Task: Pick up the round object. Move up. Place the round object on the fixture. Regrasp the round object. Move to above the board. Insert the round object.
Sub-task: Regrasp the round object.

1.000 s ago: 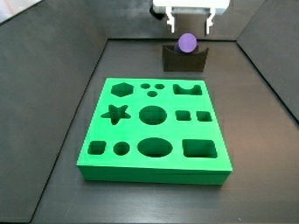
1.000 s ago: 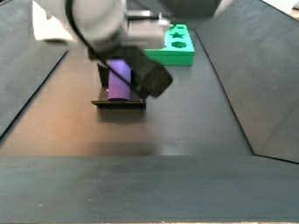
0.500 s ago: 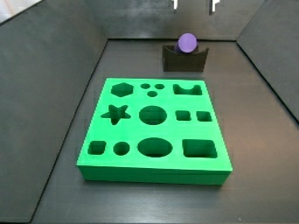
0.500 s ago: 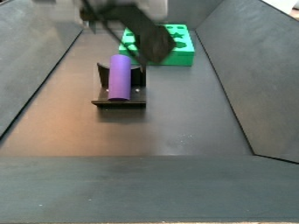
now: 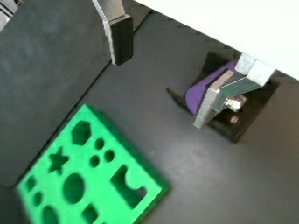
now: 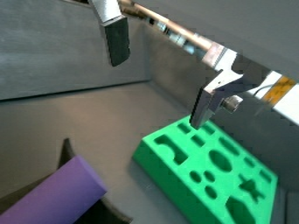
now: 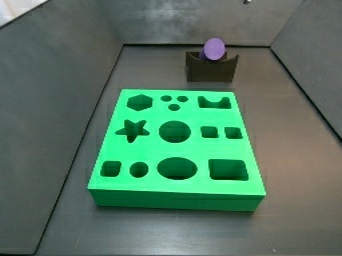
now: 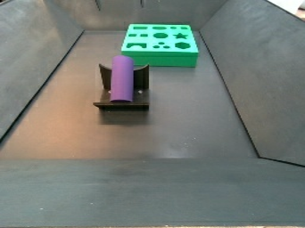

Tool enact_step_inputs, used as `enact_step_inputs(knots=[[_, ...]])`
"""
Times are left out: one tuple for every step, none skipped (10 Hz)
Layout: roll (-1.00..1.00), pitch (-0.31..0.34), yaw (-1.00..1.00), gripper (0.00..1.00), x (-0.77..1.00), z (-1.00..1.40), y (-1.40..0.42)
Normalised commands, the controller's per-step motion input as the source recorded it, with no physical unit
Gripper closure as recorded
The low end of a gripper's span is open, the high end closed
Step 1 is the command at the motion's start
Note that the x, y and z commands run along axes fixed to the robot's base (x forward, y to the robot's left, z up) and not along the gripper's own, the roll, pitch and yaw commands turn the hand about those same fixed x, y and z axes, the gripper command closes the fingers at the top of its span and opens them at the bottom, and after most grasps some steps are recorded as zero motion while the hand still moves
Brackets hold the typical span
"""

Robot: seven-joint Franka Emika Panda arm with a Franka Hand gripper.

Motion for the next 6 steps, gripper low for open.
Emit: enact_step_inputs(knots=[[1.0, 0.026, 0.02, 0.0, -0.02, 0.03, -0.04], [1.0, 0.019, 0.02, 0.0, -0.03, 0.02, -0.04], [1.0, 0.016, 0.02, 0.0, -0.04, 0.02, -0.03], [1.0, 0.008, 0.02, 0.0, -0.05, 0.02, -0.02], [1.0, 0.001, 0.02, 0.0, -0.05, 0.01, -0.02], [1.0, -0.005, 0.02, 0.0, -0.04, 0.0, -0.02]])
